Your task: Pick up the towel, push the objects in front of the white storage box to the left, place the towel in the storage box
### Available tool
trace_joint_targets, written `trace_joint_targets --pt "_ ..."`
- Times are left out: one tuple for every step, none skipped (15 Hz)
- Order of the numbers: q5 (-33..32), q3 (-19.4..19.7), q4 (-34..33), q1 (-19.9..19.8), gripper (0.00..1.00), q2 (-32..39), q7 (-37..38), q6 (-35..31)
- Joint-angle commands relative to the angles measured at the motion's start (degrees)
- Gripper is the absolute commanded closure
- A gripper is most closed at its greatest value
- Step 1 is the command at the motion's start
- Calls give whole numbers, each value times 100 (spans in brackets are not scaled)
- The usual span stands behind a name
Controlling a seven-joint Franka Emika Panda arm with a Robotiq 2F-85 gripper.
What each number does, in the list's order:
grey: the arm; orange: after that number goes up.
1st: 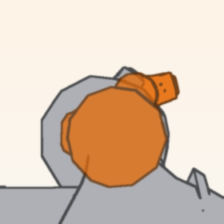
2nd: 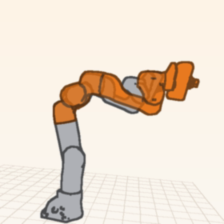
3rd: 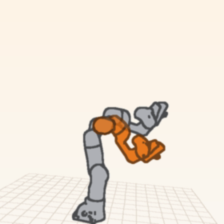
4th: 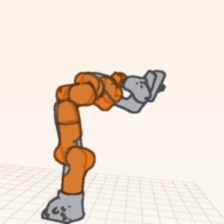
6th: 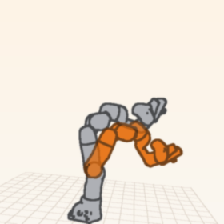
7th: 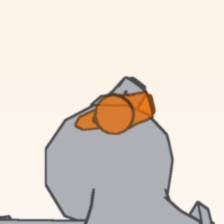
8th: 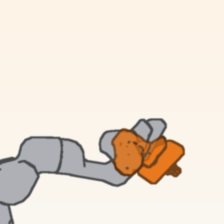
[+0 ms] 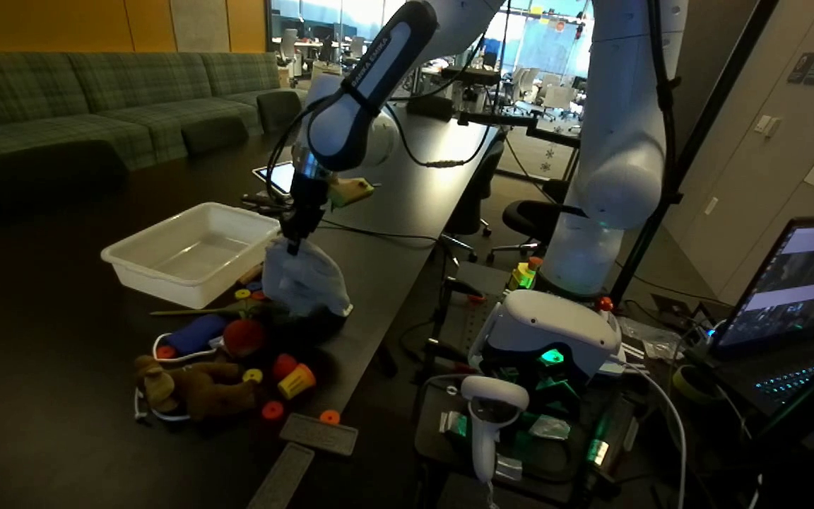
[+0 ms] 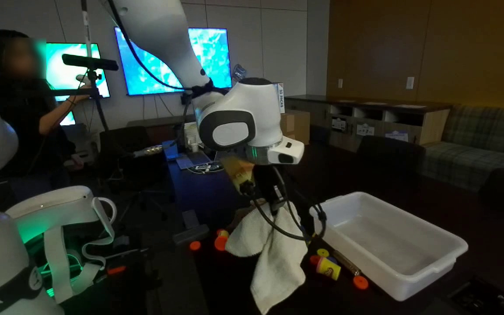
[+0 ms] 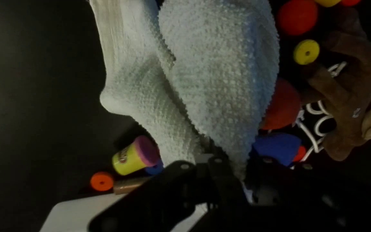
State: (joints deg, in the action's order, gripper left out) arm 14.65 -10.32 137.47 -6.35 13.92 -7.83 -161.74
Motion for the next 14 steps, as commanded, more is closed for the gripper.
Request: trace_joint_targets --pt "-33 465 -16 -480 92 -439 -803 376" --pt "-212 679 -104 -511 92 -391 -841 323" --pt "-421 901 -235 -522 92 -320 -821 319" --pt "-641 1091 -335 -503 92 -185 -746 178" --pt "-833 1248 -444 -495 92 -99 -669 160" --pt "-1056 1392 -559 -459 92 41 -571 74" --pt "-1245 1504 -636 -418 92 177 -467 -73" --pt "-1387 1574 -733 -394 92 303 -406 -174" --pt "-1546 1638 -805 -355 93 466 -324 -331" --pt "-1751 1737 -883 -258 93 661 -149 -585" --pt "-1950 1852 -956 -142 93 877 24 -860" --pt "-2189 2043 -1051 43 93 1122 256 -1158" --pt "-2440 2329 -1162 323 93 1414 519 -1496" --pt "-2592 2646 -1289 636 93 1672 742 -1750"
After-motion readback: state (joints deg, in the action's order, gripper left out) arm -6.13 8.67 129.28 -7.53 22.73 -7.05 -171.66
